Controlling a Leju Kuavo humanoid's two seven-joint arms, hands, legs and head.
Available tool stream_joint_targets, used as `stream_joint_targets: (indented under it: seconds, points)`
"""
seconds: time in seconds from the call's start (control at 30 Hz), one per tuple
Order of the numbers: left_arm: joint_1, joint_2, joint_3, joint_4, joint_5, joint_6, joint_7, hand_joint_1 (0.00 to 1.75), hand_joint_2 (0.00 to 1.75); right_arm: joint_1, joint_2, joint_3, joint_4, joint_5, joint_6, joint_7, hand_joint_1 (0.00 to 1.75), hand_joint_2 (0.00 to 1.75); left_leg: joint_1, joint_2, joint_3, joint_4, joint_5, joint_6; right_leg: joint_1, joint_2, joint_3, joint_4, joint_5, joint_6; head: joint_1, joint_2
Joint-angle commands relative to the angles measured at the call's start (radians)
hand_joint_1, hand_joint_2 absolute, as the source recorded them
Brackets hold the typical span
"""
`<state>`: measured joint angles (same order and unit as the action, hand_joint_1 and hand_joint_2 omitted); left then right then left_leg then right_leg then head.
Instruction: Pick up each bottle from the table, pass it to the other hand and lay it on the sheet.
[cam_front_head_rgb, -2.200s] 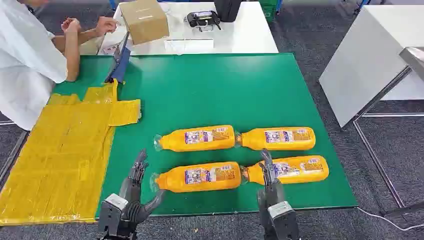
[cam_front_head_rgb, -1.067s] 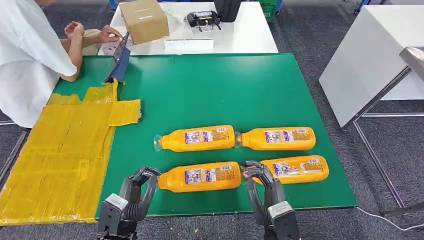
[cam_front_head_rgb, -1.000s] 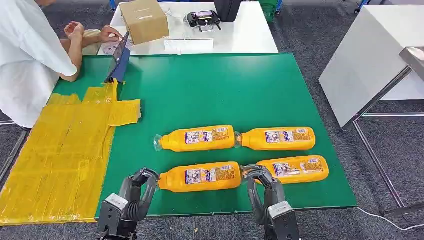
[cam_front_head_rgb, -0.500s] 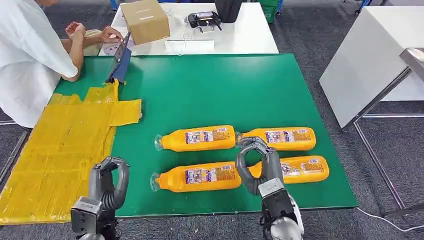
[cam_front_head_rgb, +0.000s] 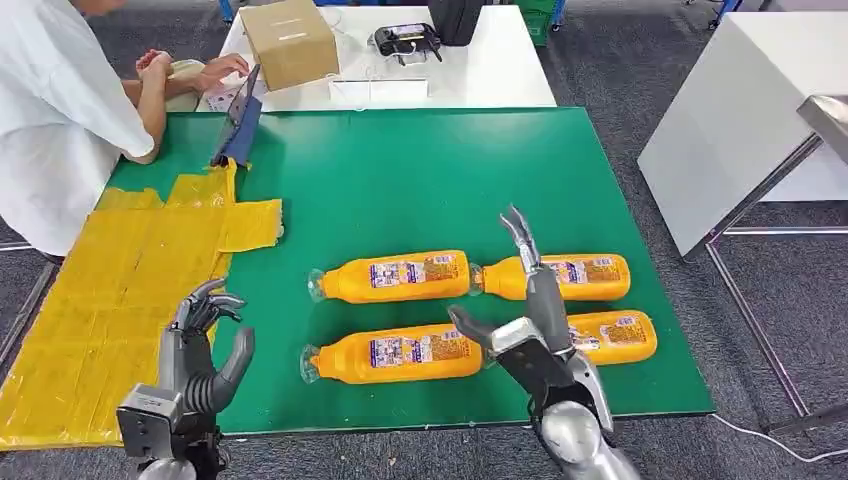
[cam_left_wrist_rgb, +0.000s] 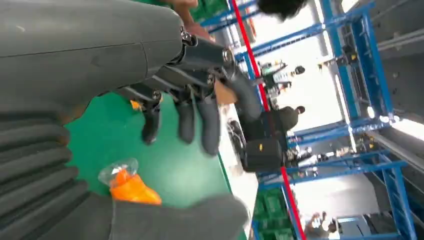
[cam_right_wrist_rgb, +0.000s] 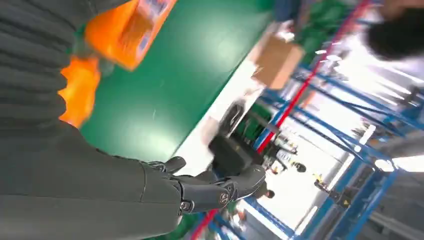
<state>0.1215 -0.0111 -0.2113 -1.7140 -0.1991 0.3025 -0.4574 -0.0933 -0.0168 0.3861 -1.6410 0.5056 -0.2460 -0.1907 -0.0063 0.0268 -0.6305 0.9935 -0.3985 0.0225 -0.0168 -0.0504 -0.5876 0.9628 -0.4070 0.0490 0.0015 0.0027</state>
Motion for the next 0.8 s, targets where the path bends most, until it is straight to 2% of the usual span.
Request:
stream_joint_targets:
  seconds: [0.03, 0.1, 0.27, 0.5, 0.63, 0.8]
  points:
    - [-0.099, -0.034, -0.006, 0.073, -0.011, -0.046, 0.037, 0.0, 1.75, -0.317, -0.04, 0.138, 0.383, 0.356, 0.051, 0.117, 0.0, 1.75, 0.002, 0.002, 0.006, 0.0, -0.002, -0.001, 0.001, 0.009, 0.005, -0.001, 0.0, -0.002, 0.0, 0.0]
    - [-0.123, -0.037, -0.02, 0.092, 0.002, -0.068, 0.05, 0.0, 1.75, -0.392, -0.031, 0.197, 0.491, 0.45, 0.068, 0.133, 0.0, 1.75, 0.002, 0.002, 0.006, 0.0, -0.001, -0.001, 0.001, 0.008, 0.006, -0.001, 0.0, -0.002, 0.0, 0.0]
    - [-0.159, -0.043, -0.048, 0.134, 0.027, -0.094, 0.056, 0.0, 1.75, -0.479, 0.022, 0.26, 0.646, 0.515, 0.042, 0.099, 0.0, 1.75, 0.002, 0.0, 0.007, 0.0, 0.0, -0.002, 0.001, 0.007, 0.007, -0.001, 0.0, -0.002, 0.0, 0.0]
    - [-0.205, -0.045, -0.091, 0.191, 0.056, -0.117, 0.061, 0.0, 1.75, -0.594, 0.104, 0.378, 0.886, 0.605, 0.067, 0.112, 0.0, 1.75, 0.001, 0.0, 0.006, 0.0, 0.0, -0.001, 0.0, 0.005, 0.006, 0.0, 0.0, -0.001, 0.0, 0.0]
    - [-0.234, -0.045, -0.106, 0.223, 0.073, -0.124, 0.056, 0.0, 1.75, -0.648, 0.161, 0.371, 1.046, 0.563, 0.12, 0.126, 0.0, 1.75, 0.001, 0.0, 0.006, 0.0, 0.0, -0.001, 0.001, 0.005, 0.006, 0.0, 0.0, -0.001, 0.0, 0.0]
    - [-0.274, -0.044, -0.128, 0.269, 0.099, -0.119, 0.046, 0.0, 1.75, -0.698, 0.171, 0.299, 1.2, 0.451, 0.148, 0.105, 0.0, 1.75, 0.001, -0.003, 0.004, 0.0, 0.001, -0.001, 0.0, 0.002, 0.005, 0.001, 0.0, -0.001, 0.0, 0.0]
